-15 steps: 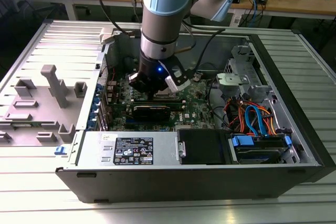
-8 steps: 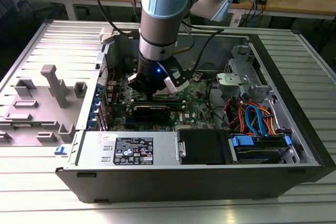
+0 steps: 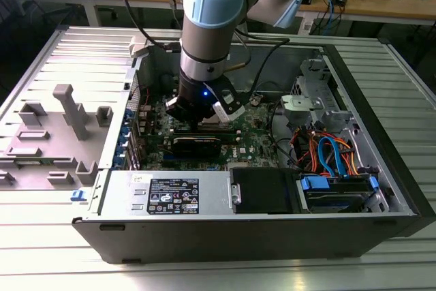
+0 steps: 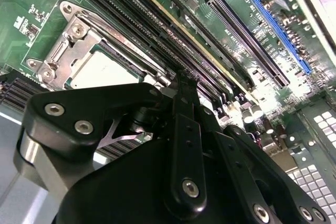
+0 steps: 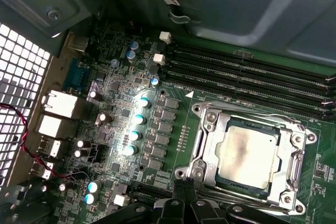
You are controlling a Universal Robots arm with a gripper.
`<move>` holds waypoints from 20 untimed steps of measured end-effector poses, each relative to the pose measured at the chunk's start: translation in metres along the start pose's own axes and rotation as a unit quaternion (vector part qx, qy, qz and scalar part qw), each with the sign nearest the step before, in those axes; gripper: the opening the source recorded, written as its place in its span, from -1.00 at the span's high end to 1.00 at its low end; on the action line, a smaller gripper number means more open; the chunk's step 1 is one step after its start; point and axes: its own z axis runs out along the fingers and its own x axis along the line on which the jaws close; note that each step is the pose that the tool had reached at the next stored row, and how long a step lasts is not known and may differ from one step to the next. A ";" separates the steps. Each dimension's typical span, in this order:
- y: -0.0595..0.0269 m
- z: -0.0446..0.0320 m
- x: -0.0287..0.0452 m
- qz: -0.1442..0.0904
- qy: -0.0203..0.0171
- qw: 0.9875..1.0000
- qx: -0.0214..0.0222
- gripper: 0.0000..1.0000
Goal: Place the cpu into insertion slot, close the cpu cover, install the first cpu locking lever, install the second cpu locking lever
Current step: 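Install the second cpu locking lever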
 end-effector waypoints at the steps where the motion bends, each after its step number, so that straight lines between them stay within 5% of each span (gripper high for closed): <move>1: 0.0000 0.0001 0.0000 0.000 0.000 1.000 0.000 0.79; 20: 0.0005 0.0015 0.0025 0.010 -0.003 1.000 -0.008 0.79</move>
